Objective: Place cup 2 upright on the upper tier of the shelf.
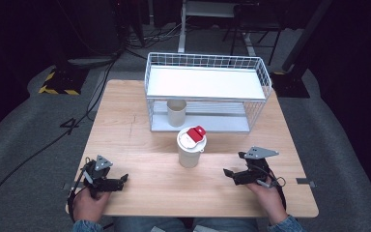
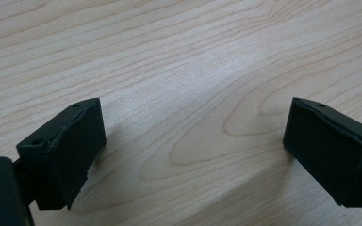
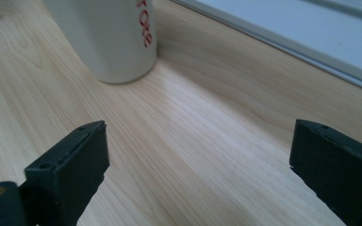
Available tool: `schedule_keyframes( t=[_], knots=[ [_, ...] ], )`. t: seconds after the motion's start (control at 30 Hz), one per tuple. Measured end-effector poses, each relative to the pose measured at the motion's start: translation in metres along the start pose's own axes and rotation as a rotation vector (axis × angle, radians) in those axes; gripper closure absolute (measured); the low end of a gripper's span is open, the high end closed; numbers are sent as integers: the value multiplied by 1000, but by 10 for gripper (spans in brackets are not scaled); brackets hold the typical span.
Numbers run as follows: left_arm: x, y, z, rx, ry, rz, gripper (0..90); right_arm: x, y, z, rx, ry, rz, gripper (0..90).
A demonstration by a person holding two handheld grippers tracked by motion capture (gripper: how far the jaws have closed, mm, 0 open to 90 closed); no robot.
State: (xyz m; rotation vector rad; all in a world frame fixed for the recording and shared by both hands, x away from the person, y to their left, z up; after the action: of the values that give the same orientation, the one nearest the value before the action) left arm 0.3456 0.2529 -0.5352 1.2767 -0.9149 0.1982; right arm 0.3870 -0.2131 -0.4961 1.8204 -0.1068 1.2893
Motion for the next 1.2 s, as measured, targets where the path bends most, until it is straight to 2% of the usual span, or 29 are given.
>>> schedule_keyframes(
  t=[0.1,0.33,0.4,0.57,0.87,0.93,0.97,1.2],
  knots=[
    [1,-1,0,2,5,-1,68,13,-3,-11,19,36,20,56],
    [2,-1,-1,4,5,0,69,29,-13,-23,62,35,40,55],
    [2,-2,-2,5,8,-1,69,36,-19,-30,79,52,46,52],
    [2,-2,-2,6,11,-1,69,44,-27,-39,93,80,53,49],
    [2,-2,-2,6,11,-1,69,59,-43,-45,126,77,97,43],
    [2,-2,-2,6,10,-1,69,61,-48,-47,138,73,105,43],
    [2,-2,-2,6,11,-1,69,62,-52,-49,162,62,113,32],
    [2,-2,-2,6,11,0,69,65,-64,-53,158,70,134,26]
  ],
)
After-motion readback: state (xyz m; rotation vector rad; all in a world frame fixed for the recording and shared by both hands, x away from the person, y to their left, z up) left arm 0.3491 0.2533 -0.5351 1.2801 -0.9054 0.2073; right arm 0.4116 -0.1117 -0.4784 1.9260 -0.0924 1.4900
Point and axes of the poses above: each handheld gripper's, and its own axes: y roughly backward along the jaws, x roughly out of its top, z roughly to its right, the point moved 4 cm from there along -y, roughly forward along the jaws, and after that the axes turned 2 degrees about -y, right-handed, at the moved point
